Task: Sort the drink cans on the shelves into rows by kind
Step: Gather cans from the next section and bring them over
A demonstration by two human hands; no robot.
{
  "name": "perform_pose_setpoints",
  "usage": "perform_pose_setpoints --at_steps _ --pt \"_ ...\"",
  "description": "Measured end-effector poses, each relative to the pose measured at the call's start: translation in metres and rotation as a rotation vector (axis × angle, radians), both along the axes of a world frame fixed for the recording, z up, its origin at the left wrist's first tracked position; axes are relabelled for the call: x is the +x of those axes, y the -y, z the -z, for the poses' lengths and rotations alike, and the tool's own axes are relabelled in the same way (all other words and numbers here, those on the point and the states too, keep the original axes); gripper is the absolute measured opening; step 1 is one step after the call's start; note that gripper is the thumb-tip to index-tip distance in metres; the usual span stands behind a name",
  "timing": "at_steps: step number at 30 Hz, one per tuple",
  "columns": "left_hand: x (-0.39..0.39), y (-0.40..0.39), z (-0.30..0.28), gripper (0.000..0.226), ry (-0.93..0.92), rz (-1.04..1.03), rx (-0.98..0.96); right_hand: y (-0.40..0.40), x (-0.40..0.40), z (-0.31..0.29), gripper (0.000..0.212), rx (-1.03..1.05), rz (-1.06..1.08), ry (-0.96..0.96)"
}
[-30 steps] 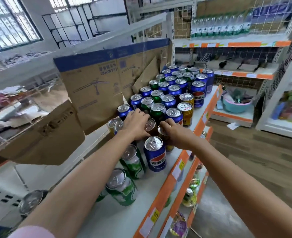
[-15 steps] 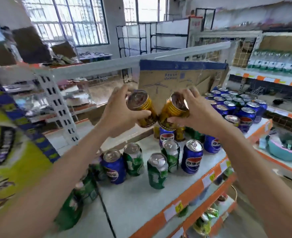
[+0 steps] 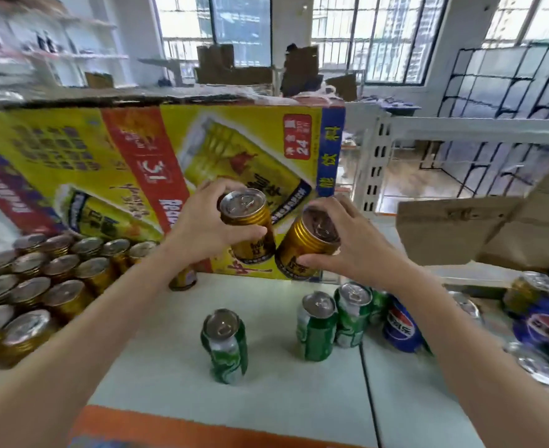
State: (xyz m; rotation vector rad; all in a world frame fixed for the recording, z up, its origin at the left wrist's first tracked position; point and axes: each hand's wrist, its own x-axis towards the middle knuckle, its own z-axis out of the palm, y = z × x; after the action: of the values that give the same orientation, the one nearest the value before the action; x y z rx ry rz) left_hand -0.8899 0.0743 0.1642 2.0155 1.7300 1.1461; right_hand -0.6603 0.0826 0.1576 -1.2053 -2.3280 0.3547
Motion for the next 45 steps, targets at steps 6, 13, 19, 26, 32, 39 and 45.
perform_pose_setpoints --at_steps 6,13,19,26,32,39,45 --pt "-0.098 0.012 0.022 0.065 -0.037 -0.158 -0.106 -0.012 -0.089 0.025 0.075 -0.081 -0.105 -0.092" --pt "-0.178 -0.004 0.081 0.072 -0.279 -0.205 -0.360 -0.024 -0.172 0.065 0.081 -0.239 -0.074 0.159" --pt "-0.214 -0.014 0.116 0.080 -0.579 -0.253 -0.446 -0.036 -0.228 0.087 0.082 -0.258 -0.111 0.429" --pt "-0.237 -0.022 0.125 0.079 -0.581 -0.165 -0.421 -0.047 -0.274 0.113 0.095 -0.301 -0.069 0.514" --pt "-0.243 -0.028 0.130 0.081 -0.655 -0.091 -0.418 -0.053 -0.295 0.126 0.098 -0.291 0.085 0.409" --pt "-0.241 -0.025 0.134 0.076 -0.612 -0.076 -0.400 -0.046 -0.300 0.129 0.095 -0.240 0.138 0.322" --pt "-0.243 0.005 0.121 0.058 -0.481 -0.129 -0.299 -0.017 -0.270 0.096 0.048 -0.185 0.210 0.136"
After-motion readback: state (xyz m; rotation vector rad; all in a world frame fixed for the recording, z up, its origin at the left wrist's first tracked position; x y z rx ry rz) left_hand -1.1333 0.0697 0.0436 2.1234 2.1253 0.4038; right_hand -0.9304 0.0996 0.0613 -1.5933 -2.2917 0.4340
